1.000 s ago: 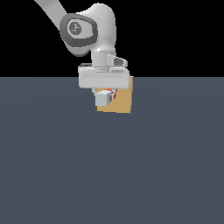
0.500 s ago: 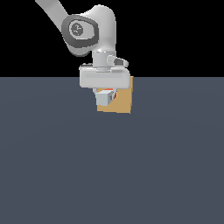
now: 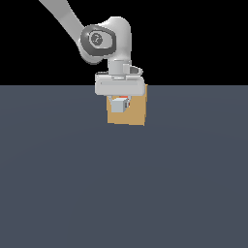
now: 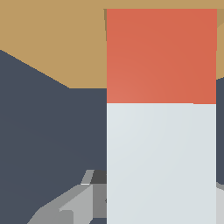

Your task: Insert the peg into the horizontal hole in a box.

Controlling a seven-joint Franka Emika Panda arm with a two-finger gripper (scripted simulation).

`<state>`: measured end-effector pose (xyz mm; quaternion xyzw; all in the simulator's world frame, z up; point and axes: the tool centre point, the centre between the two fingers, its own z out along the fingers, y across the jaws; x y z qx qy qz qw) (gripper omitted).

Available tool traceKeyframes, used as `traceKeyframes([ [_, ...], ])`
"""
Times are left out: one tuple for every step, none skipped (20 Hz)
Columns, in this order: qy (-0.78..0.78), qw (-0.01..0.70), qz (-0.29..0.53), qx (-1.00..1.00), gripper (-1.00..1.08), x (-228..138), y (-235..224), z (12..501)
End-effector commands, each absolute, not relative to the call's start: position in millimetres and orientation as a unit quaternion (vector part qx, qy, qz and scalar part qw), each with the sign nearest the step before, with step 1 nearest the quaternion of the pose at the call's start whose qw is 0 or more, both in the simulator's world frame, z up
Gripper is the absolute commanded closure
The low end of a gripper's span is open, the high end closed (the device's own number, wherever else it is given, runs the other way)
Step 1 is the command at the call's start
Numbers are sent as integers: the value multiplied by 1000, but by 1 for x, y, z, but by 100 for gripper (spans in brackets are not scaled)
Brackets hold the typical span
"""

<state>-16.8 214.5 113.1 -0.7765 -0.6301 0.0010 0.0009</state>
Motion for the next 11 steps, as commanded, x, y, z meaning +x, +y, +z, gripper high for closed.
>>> traceKeyframes([
  [-630, 0, -1, -777, 108, -12, 230, 116],
  [-630, 0, -1, -777, 108, -11, 234, 116],
  [-630, 0, -1, -777, 108, -10, 238, 116],
  [-630, 0, -2, -777, 108, -9, 241, 116],
  [-630, 0, -2, -777, 108, -9, 244, 116],
  [-630, 0, -2, -777, 108, -8, 246, 116],
  [-630, 0, -2, -777, 108, -7, 247, 116],
  [-630, 0, -2, -777, 108, -7, 248, 116],
  [-630, 0, -2, -777, 108, -7, 249, 116],
  [-630, 0, -2, -777, 108, -6, 248, 116],
  [-630, 0, -2, -777, 108, -6, 248, 116],
])
